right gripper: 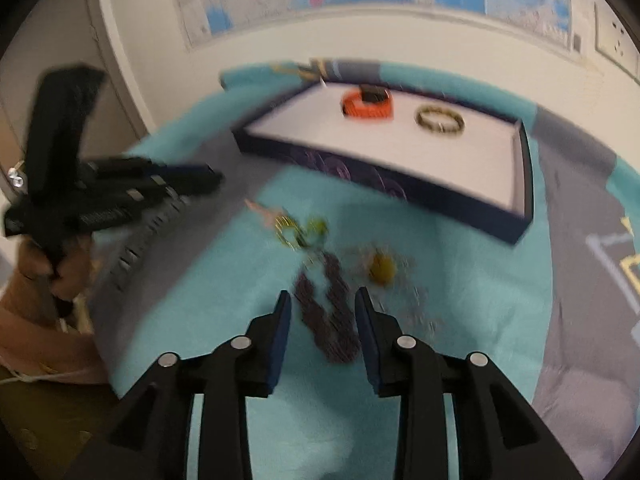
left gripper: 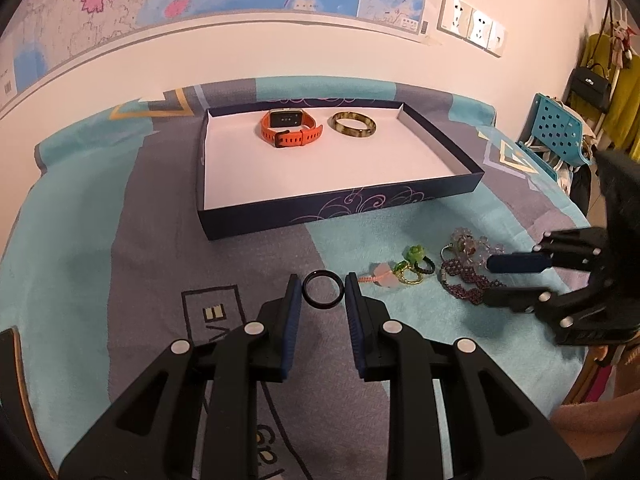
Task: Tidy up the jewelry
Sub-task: 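Close the right tool on the dark beaded necklace and lift it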
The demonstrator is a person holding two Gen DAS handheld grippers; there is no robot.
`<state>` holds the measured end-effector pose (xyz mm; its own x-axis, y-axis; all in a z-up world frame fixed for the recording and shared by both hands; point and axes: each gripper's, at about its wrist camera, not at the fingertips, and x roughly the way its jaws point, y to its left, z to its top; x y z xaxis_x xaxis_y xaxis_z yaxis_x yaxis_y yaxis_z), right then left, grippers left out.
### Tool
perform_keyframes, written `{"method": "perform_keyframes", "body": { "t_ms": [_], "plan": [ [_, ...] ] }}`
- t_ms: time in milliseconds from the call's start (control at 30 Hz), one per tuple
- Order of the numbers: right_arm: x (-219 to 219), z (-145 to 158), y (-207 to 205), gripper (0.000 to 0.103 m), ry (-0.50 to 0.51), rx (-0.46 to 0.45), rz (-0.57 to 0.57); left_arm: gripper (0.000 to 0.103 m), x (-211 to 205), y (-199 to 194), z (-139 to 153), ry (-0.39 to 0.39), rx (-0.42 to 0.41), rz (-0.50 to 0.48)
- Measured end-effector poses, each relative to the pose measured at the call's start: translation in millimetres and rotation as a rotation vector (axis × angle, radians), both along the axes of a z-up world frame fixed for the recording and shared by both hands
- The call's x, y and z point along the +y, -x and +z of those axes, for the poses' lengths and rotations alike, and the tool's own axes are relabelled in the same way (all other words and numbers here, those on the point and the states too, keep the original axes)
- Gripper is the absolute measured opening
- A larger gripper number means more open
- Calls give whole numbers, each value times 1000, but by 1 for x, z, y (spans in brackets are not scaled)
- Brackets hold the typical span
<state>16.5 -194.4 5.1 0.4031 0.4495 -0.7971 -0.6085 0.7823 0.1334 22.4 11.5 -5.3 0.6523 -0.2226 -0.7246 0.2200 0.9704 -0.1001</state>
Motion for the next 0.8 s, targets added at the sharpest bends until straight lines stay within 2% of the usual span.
{"method": "perform_keyframes", "body": {
  "t_ms": [67,300,367,700,800],
  "plan": [
    [0,-5,2,31,1,1,-1,23,0,0,-1,3,2,1],
    [10,-6,7,9,56,-57,15,23,1,-1,-3,11,13,3],
    [10,-4,6,6,41,-47,16,23,0,-1,-3,11,12,4],
    [-7,33,0,4,-109,-78,-17,23,1,-2,3,19,-4,4],
    [-9,43,-2,4,-128,-98,-23,23,1,-2,5,17,-11,2]
  ]
}}
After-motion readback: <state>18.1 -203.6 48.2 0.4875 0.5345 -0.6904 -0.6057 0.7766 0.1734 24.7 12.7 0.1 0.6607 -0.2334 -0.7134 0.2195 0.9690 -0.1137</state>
